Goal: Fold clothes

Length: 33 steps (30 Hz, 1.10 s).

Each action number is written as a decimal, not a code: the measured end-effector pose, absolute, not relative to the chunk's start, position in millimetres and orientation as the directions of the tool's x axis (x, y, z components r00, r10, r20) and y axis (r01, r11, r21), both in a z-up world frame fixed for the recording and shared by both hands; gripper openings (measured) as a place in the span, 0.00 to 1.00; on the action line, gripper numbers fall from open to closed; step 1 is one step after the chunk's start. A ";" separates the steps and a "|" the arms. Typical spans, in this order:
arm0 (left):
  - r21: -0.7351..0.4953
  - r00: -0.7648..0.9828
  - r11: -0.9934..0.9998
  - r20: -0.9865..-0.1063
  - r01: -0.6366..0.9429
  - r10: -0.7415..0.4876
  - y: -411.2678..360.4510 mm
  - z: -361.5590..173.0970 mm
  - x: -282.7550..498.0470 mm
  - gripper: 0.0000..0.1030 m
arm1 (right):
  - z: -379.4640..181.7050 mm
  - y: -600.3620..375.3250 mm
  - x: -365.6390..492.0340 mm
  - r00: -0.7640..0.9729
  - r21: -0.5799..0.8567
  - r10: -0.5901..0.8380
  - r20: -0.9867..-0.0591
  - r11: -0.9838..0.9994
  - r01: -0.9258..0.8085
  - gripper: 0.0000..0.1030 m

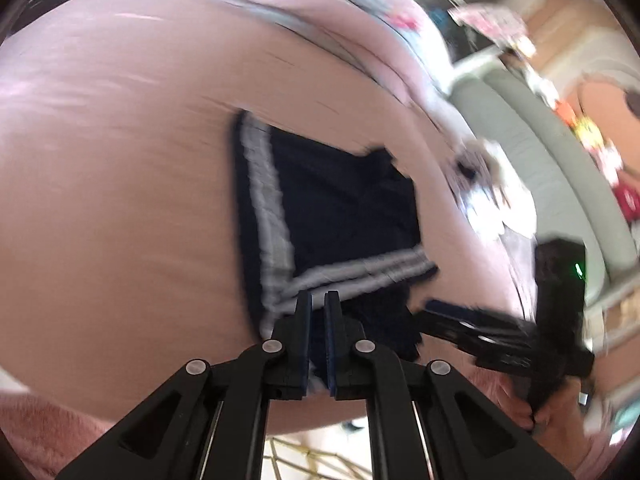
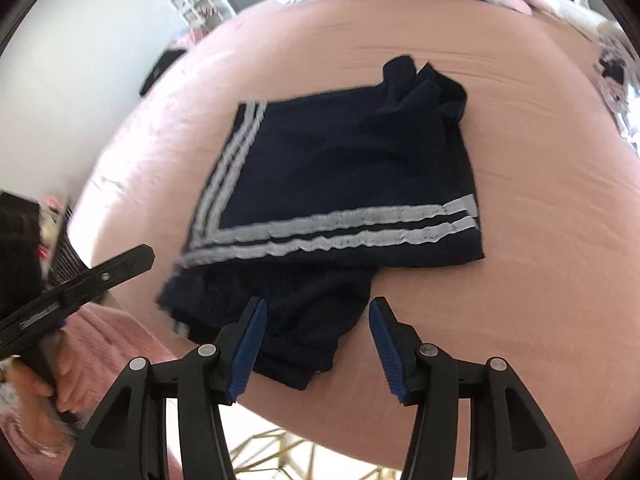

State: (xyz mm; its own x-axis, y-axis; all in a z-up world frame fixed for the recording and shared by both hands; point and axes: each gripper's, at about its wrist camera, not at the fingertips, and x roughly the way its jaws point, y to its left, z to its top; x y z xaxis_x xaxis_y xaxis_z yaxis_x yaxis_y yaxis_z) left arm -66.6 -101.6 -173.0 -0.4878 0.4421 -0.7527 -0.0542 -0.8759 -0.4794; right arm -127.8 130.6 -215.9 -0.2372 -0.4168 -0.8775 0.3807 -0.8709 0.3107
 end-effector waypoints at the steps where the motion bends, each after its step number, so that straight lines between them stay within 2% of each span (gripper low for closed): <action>1: -0.454 -0.462 -0.889 -0.777 -0.062 0.428 -94.1 -178.5 -68.6 0.05 | -220.5 124.4 -127.2 -0.226 0.290 -0.394 -0.891 -0.876 0.385 0.51; 4: -0.384 -0.366 -0.923 -0.854 -0.033 0.369 -84.3 -198.7 -68.5 0.05 | -234.1 115.8 -122.2 -0.208 0.255 -0.361 -0.909 -0.877 0.407 0.53; 10: -0.432 -0.341 -0.901 -0.844 -0.025 0.414 -85.8 -191.8 -56.6 0.05 | -227.5 139.4 -114.5 -0.181 0.288 -0.384 -0.905 -0.868 0.404 0.55; 14: -0.416 -0.369 -0.906 -0.832 -0.078 0.414 -72.7 -181.1 -68.2 0.05 | -217.6 167.4 -126.4 -0.229 0.377 -0.447 -0.865 -0.879 0.291 0.55; 20: -0.384 -0.299 -0.922 -0.875 -0.053 0.382 -62.4 -201.3 -80.5 0.05 | -233.5 167.0 -134.5 -0.194 0.326 -0.398 -0.897 -0.890 0.319 0.55; 24: -0.414 -0.333 -0.906 -0.846 -0.082 0.417 -60.2 -185.3 -88.8 0.05 | -225.1 196.3 -137.6 -0.248 0.365 -0.420 -0.873 -0.900 0.241 0.55; 27: -0.386 -0.357 -0.908 -0.835 -0.160 0.418 -40.8 -175.0 -103.3 0.05 | -214.1 216.5 -153.9 -0.331 0.300 -0.342 -0.879 -0.938 0.173 0.55; 30: -0.349 -0.364 -0.902 -0.830 -0.252 0.423 -12.7 -167.9 -121.8 0.05 | -214.4 211.9 -166.9 -0.341 0.156 -0.225 -0.913 -0.964 0.217 0.55; 33: -0.303 -0.366 -0.893 -0.831 -0.334 0.419 14.5 -170.1 -136.4 0.07 | -214.7 213.1 -176.2 -0.349 0.101 -0.194 -0.917 -0.959 0.266 0.55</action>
